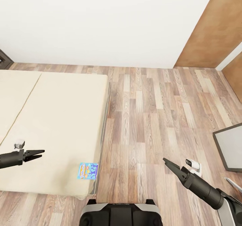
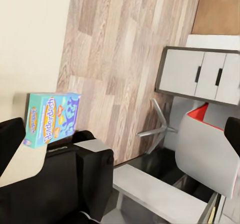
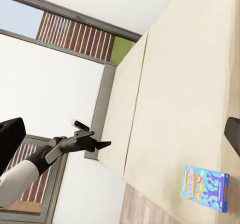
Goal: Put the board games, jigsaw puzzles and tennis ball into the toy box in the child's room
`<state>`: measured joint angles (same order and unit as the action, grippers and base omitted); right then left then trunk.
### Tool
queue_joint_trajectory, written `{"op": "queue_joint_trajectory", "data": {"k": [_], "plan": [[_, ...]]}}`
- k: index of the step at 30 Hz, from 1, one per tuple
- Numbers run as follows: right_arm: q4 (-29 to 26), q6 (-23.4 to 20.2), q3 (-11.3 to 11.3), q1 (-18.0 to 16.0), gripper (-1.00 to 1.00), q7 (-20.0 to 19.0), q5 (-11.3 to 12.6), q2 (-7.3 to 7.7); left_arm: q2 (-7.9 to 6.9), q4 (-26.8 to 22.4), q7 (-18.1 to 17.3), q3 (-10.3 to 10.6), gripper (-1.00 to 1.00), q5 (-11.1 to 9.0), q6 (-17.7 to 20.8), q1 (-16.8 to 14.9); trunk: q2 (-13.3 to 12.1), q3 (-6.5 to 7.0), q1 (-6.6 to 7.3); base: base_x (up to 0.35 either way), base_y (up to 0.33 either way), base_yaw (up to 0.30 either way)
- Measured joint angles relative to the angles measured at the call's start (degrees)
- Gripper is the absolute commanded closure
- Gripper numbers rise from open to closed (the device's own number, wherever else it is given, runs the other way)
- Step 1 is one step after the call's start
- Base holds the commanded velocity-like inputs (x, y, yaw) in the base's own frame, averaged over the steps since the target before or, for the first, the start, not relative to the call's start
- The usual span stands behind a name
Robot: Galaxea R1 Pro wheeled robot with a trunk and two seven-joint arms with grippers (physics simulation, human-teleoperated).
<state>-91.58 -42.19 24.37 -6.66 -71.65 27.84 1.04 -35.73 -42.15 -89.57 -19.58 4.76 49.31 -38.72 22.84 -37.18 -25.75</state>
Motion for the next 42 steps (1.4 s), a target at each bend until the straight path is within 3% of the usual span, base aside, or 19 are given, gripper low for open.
{"op": "queue_joint_trajectory", "data": {"k": [17,42], "plan": [[0.0,-0.2,1.9,0.0,-1.00,-0.5,0.0,0.10,0.47,0.0,0.0,0.4,-1.00,0.0,0.0,0.0,0.0,1.61,0.00,0.000,0.000,0.000],[0.0,-0.3,2.0,0.0,-1.00,-0.6,0.2,0.19,2.27,0.0,0.0,0.5,-1.00,0.0,0.0,0.0,0.0,3.99,0.00,0.000,0.000,0.000]]}}
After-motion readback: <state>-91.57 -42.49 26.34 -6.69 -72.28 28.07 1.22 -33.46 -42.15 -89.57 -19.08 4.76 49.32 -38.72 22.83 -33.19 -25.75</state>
